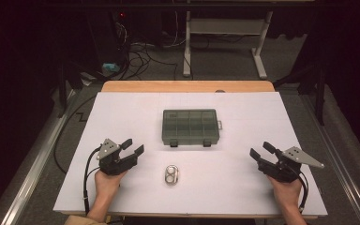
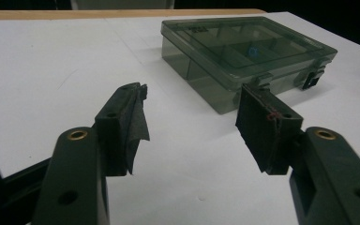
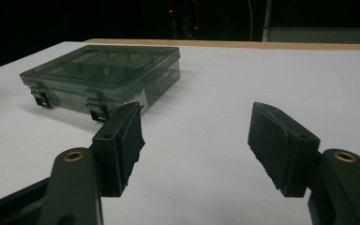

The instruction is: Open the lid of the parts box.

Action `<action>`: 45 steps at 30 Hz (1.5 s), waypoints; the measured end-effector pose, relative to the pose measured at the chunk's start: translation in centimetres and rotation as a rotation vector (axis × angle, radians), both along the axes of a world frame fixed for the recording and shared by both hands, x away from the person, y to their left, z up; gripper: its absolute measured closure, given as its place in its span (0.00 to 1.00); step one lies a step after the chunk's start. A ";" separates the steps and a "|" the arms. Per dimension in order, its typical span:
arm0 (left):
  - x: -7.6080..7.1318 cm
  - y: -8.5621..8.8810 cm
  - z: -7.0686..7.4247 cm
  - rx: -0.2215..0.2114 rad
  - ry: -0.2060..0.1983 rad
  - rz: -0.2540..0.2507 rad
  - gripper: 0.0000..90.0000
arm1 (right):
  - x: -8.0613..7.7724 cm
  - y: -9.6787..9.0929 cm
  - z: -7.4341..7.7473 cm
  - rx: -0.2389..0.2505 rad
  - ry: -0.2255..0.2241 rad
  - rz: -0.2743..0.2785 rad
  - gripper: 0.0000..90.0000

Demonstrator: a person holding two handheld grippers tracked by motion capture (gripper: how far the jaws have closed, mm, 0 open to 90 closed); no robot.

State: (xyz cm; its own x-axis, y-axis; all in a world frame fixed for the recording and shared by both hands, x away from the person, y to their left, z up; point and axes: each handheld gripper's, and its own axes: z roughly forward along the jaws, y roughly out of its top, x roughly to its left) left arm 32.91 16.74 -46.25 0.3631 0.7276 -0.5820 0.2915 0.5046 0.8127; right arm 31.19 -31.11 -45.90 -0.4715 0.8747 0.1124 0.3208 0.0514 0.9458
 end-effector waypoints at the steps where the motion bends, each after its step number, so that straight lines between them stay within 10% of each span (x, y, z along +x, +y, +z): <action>1: 0.0 0.0 0.0 0.000 -0.002 -0.001 0.47 | 0.2 0.2 0.0 -0.005 0.002 0.007 0.40; 28: 3.1 -1.7 -0.3 0.006 0.052 -0.006 0.47 | 4.1 1.9 0.4 0.010 0.058 0.021 0.42; 45: 4.7 -3.8 0.4 0.112 0.132 -0.045 0.57 | 6.5 4.5 1.1 -0.106 0.179 0.114 0.61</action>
State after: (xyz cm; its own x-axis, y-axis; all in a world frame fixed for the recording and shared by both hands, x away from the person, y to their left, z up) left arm 37.60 12.95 -45.85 0.3225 0.7754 -0.5430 0.4201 0.3968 0.8161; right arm 37.66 -26.57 -44.77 -0.5487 0.8283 0.1136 0.4697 0.1930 0.8615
